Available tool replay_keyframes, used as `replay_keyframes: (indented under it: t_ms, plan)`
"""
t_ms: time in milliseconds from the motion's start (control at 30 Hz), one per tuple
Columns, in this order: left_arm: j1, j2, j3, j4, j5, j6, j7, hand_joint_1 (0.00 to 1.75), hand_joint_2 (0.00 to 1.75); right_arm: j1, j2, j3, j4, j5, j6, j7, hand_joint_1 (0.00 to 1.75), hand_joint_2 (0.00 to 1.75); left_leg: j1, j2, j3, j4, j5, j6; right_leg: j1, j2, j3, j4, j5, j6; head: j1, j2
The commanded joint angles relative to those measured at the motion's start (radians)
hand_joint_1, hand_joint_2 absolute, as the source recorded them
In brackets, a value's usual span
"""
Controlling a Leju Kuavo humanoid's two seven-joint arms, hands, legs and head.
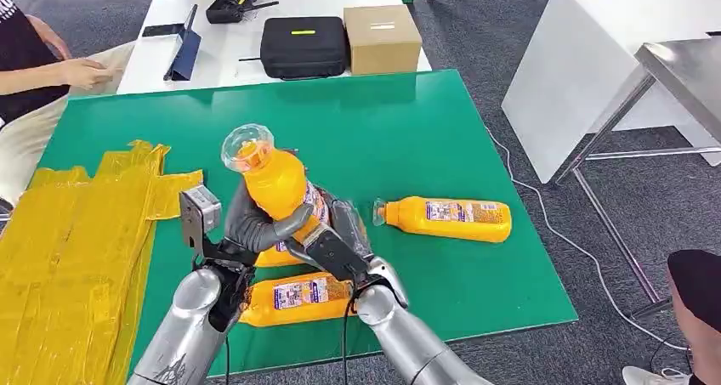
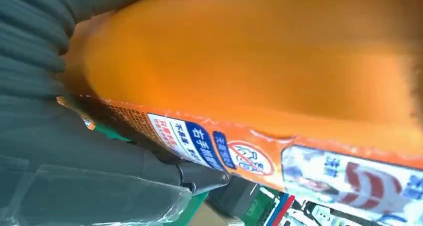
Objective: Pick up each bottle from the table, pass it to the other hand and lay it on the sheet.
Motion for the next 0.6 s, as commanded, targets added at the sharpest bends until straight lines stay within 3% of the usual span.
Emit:
replay_keyframes:
  t_ms: [33,67,300,467,600]
  plan:
    - [0.014,0.037,0.072,-0.052,0.019,0.010,-0.014,1.75,1.75,-0.001,-0.044,-0.006,-0.073,0.004,-0.011,0.003,0.17,1.75,0.000,0.001,0.002,-0.001,0.000,-0.002,0.000,0.000,0.001,-0.001,0.000,0.000,0.000,0.000]
    - [0.020,0.040,0.088,-0.066,0.013,0.024,-0.022,1.75,1.75,0.009,-0.049,-0.007,-0.093,0.005,-0.017,0.000,0.00,1.75,0.000,0.002,0.003,-0.001,-0.001,-0.002,0.000,0.000,0.002,-0.001,-0.001,0.000,0.000,0.000]
    - [0.039,0.069,0.205,-0.121,0.005,0.059,-0.034,1.75,1.75,0.094,-0.106,-0.010,-0.296,0.043,-0.063,0.007,0.00,1.75,0.000,0.001,0.003,-0.002,-0.001,-0.003,0.000,-0.001,0.003,-0.001,-0.001,0.000,0.000,0.000]
    - [0.044,0.064,0.216,-0.135,-0.001,0.058,-0.037,1.75,1.75,0.109,-0.112,-0.012,-0.323,0.049,-0.065,0.015,0.00,1.75,0.001,0.000,0.002,-0.001,-0.001,-0.002,0.000,-0.002,0.002,-0.001,-0.001,0.000,0.000,0.000]
    - [0.068,0.081,0.299,-0.228,-0.140,0.154,-0.076,1.75,1.75,0.191,-0.157,-0.063,-0.468,0.090,-0.151,0.017,0.00,1.75,0.001,-0.001,0.002,-0.001,-0.001,-0.002,0.001,-0.002,0.002,-0.001,-0.001,0.000,0.000,0.000]
